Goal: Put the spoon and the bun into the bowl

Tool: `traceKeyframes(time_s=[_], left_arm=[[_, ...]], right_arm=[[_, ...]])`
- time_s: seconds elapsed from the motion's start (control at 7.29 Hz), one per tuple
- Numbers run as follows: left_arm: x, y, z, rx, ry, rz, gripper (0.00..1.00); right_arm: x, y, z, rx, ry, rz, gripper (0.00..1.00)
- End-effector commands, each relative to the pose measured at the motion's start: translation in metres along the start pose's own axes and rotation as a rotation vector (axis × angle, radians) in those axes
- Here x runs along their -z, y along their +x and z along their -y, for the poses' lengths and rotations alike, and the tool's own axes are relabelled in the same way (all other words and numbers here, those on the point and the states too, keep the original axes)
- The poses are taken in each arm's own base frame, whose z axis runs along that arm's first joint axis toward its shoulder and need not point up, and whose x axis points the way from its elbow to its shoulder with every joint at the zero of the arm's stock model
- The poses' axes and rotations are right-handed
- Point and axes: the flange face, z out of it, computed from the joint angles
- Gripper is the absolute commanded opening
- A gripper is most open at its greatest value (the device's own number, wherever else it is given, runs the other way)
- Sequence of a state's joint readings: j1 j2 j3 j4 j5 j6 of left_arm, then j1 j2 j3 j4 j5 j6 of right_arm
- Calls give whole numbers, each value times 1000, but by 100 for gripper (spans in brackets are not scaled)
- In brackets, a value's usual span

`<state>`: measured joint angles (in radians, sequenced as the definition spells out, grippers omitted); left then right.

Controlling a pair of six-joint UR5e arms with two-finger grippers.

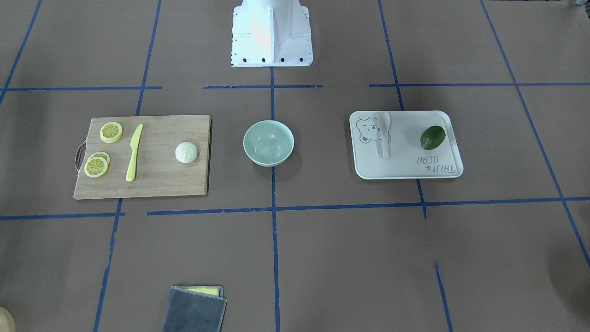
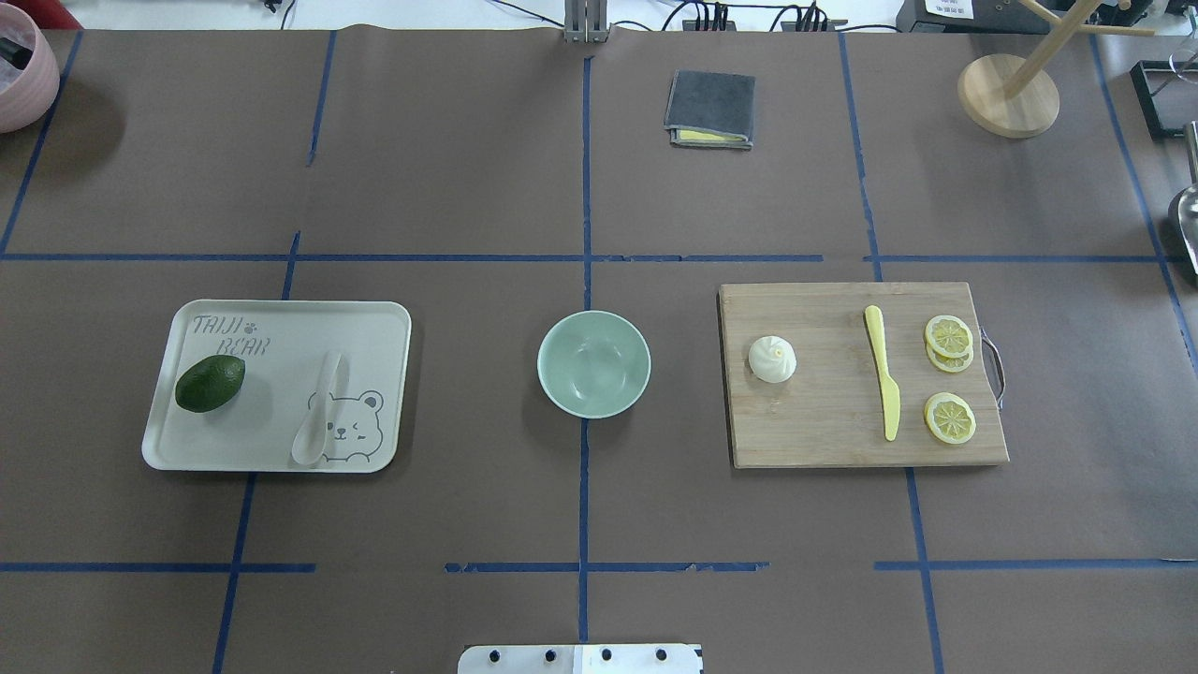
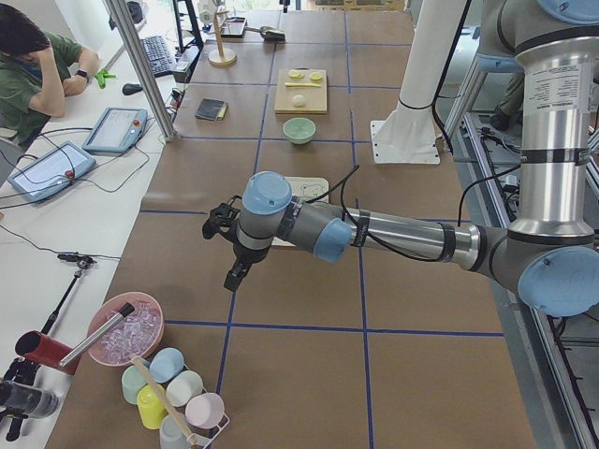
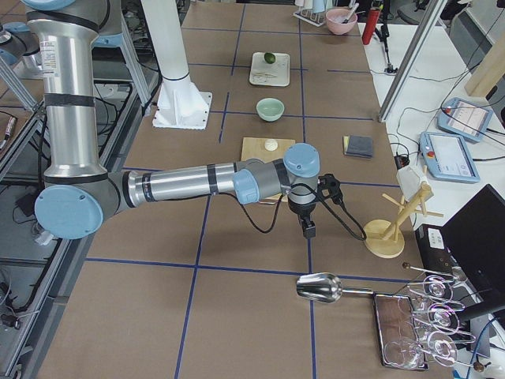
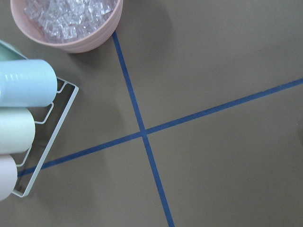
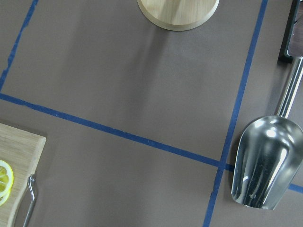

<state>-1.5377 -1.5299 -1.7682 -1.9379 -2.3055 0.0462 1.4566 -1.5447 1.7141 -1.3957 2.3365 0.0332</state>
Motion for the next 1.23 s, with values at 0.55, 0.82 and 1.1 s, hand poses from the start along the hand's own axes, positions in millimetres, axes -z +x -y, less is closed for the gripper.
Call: traceKeyframes(time_s=[0.55, 0.82, 1.1], left_arm=[[-23, 176, 79, -61, 230, -257, 100], [-66, 271, 76, 12, 128, -364, 100], [-124, 330, 58, 171, 104, -191, 100]], right_arm=[[9, -11, 22, -32, 40, 7, 100], [10, -11, 21, -67, 42, 9, 100], [11, -11, 21, -69, 43, 10, 100]])
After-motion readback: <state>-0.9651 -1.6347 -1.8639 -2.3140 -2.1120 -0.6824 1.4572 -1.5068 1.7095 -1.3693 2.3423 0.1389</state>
